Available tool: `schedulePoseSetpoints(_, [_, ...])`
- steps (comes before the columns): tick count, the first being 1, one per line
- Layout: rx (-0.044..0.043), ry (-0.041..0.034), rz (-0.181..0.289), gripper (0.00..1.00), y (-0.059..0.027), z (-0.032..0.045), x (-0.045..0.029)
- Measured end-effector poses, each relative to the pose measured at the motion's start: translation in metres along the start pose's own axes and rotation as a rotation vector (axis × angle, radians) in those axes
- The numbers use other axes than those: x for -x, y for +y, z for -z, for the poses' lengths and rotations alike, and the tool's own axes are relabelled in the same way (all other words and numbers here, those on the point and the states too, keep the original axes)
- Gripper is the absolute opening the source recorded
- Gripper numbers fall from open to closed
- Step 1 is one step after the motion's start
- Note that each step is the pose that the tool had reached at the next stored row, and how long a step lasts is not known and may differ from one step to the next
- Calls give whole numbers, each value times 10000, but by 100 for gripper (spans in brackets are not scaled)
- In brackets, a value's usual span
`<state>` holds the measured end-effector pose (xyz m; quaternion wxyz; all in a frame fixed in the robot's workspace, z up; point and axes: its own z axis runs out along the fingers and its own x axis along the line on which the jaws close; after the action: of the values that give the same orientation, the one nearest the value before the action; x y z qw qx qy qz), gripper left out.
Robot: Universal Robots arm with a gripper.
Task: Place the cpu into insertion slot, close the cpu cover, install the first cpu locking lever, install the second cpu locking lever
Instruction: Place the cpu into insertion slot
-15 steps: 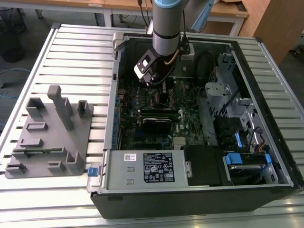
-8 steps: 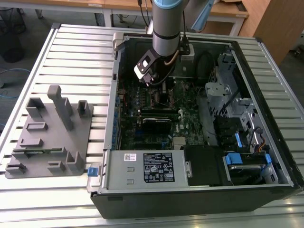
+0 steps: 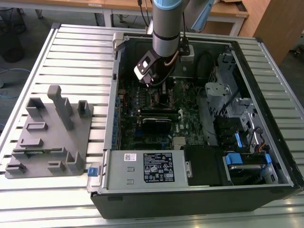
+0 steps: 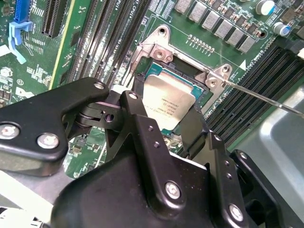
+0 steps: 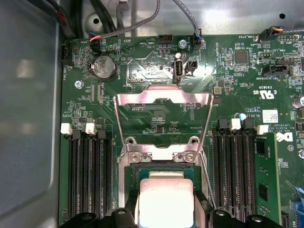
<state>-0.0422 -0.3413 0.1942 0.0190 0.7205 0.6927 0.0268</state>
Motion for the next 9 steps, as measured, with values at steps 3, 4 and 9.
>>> schedulePoseSetpoints(3, [-1,-2,0,54,0,0,0])
schedulePoseSetpoints(4, [0,-1,1,54,0,0,0])
schedulePoseSetpoints(9, [2,3,1,54,0,0,-1])
